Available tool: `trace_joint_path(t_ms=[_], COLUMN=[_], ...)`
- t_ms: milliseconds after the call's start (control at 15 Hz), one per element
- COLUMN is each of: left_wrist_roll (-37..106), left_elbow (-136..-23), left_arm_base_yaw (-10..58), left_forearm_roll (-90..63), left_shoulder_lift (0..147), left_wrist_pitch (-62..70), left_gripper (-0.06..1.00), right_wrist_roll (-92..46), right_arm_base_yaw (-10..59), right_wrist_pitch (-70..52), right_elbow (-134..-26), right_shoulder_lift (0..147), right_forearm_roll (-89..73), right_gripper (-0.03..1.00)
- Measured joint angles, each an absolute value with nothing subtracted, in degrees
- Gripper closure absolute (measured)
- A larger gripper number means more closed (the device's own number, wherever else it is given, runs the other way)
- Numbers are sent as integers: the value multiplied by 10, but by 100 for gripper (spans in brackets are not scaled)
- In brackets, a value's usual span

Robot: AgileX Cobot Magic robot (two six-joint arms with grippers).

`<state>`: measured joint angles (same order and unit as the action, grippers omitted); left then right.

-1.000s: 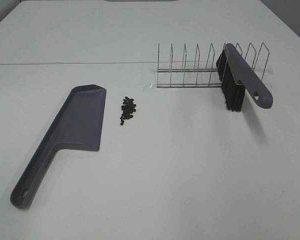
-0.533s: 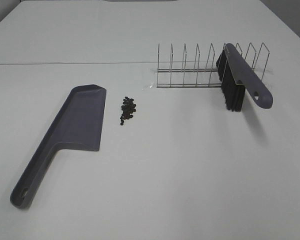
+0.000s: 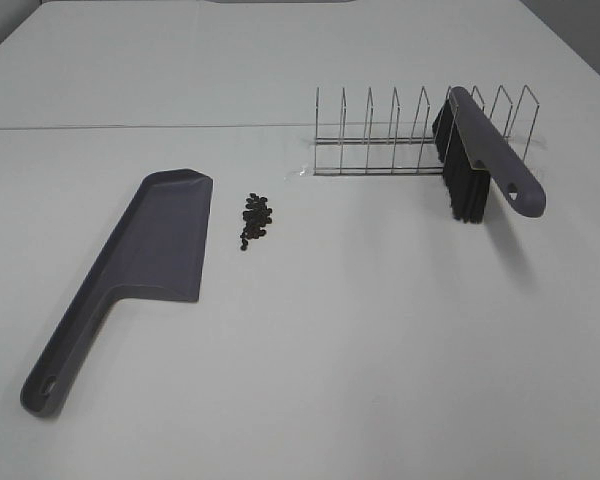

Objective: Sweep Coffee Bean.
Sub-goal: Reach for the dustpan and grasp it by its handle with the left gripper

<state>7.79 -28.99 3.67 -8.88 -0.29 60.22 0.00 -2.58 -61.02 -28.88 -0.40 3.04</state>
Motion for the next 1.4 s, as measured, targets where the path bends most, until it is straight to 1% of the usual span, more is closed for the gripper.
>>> trace_joint_path(t_ms=[1400], left_wrist_roll=[78], left_elbow=[-290], left_arm_base_yaw=[37], left_forearm_roll=[-89], left_shoulder_lift=[-3], left_wrist_pitch=[602], left_gripper=[26], right_wrist_roll=[0], right_arm_base_yaw=[-26], right_wrist_pitch=[-610], right_elbow=[-289], right_shoulder_lift=[-4], right_forearm_roll=[30], right_gripper=[18])
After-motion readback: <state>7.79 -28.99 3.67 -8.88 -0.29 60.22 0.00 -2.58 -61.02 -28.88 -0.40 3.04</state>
